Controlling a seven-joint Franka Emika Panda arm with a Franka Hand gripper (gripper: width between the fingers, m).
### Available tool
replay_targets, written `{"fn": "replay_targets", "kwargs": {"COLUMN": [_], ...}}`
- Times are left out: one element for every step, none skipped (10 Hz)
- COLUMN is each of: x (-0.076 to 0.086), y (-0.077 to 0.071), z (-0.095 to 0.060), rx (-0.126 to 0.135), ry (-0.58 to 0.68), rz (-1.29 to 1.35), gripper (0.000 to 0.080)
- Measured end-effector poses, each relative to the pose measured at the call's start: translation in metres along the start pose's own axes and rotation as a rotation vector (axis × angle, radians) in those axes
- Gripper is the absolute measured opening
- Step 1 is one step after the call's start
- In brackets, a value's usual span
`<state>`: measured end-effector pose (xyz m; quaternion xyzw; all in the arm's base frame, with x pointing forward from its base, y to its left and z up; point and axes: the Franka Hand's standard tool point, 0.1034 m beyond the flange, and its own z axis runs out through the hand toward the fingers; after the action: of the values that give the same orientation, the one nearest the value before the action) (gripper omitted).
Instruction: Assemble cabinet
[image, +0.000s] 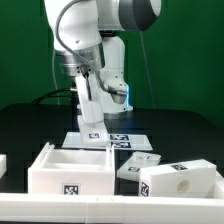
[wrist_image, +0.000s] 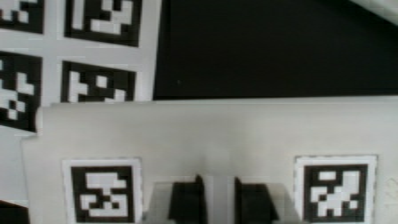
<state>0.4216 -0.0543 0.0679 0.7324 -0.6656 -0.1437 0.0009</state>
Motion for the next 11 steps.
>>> {"fn": "replay_targets", "kwargs": {"x": [-0.004,-0.008,-0.009,-0.008,-0.006,-0.002,0.003,0.006,0.006,0.007,0.005], "y": [0.0,-0.001,0.0,0.0,-0.003,-0.005,-0.003,-0.001,-0.002,-0.003,-0.003], "z": [-0.007,-0.011,-0.014,-0.012,-0.012,-0.012,-0.012,-0.013,-0.014,-0.015,-0.014], "rx": [0.005,0.021,0.031,0.03,0.063,0.126,0.191,0.204,0.192,0.196,0.195], "ry": [-0.013,-0.017,-0.016,-0.013,-0.006,0.006,0.015,0.002,-0.014,-0.016,-0.031], "rz": [0.014,0.017,0.011,0.005,0.0,-0.003,0.004,0.028,0.04,0.046,0.081], "gripper": [0.0064,0.0064,0.0064,0.0064,0.0064,0.0064,0.0064,0.0064,0.0064,0.0064,0.0064]}}
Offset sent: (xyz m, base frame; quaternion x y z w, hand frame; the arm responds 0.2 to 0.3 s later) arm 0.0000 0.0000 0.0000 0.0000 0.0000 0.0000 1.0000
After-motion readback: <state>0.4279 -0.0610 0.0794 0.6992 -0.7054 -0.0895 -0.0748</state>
